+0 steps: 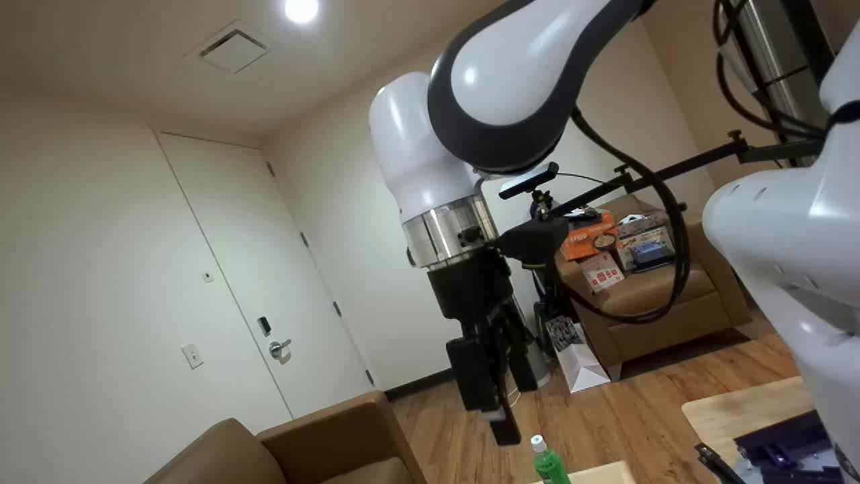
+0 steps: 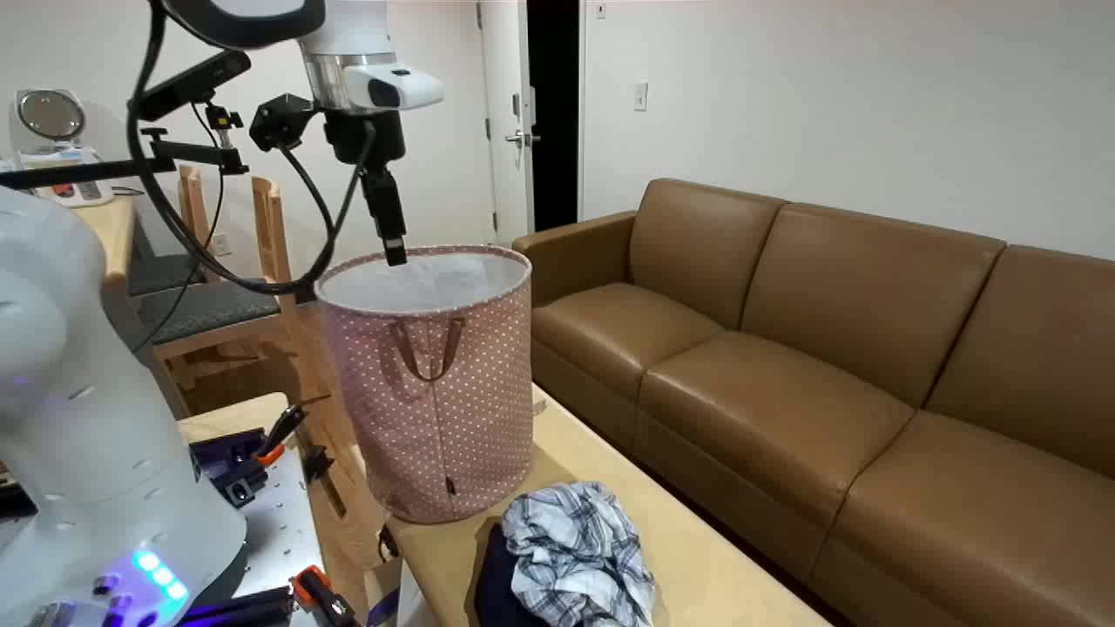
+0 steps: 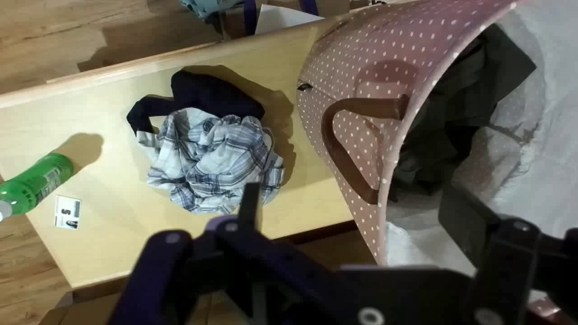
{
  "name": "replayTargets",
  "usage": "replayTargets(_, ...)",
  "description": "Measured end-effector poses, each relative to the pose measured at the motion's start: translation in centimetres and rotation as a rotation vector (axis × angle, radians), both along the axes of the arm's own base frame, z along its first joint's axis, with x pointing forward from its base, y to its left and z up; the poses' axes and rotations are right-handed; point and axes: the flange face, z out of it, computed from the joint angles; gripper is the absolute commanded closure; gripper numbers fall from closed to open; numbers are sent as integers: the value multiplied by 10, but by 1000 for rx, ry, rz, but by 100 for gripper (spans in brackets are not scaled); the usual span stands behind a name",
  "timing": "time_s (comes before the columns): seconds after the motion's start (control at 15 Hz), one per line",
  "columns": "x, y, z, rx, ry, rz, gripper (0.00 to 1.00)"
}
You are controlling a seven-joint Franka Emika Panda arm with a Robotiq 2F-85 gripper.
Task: Move the clothes from the table and put them in the laundry bag
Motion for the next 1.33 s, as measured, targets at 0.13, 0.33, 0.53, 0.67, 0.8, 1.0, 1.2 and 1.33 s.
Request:
replayTargets(0.13, 0, 0, 0, 0, 0, 0, 0)
replayTargets(0.33, 5, -10, -9, 22, 26, 6, 0)
replayTargets(0.53, 15, -32, -34, 72, 97, 29, 0)
replayTargets(0.67, 18, -39, -43, 87, 123, 37, 0)
replayTargets(0.8, 19, -39, -45, 86, 128, 38, 0)
replayTargets(1.0, 25, -42, -54, 86, 124, 25, 0)
replayTargets(1.2, 41, -57, -96, 85, 129, 7, 0)
replayTargets(1.33, 52, -67, -131, 74, 142, -22, 0)
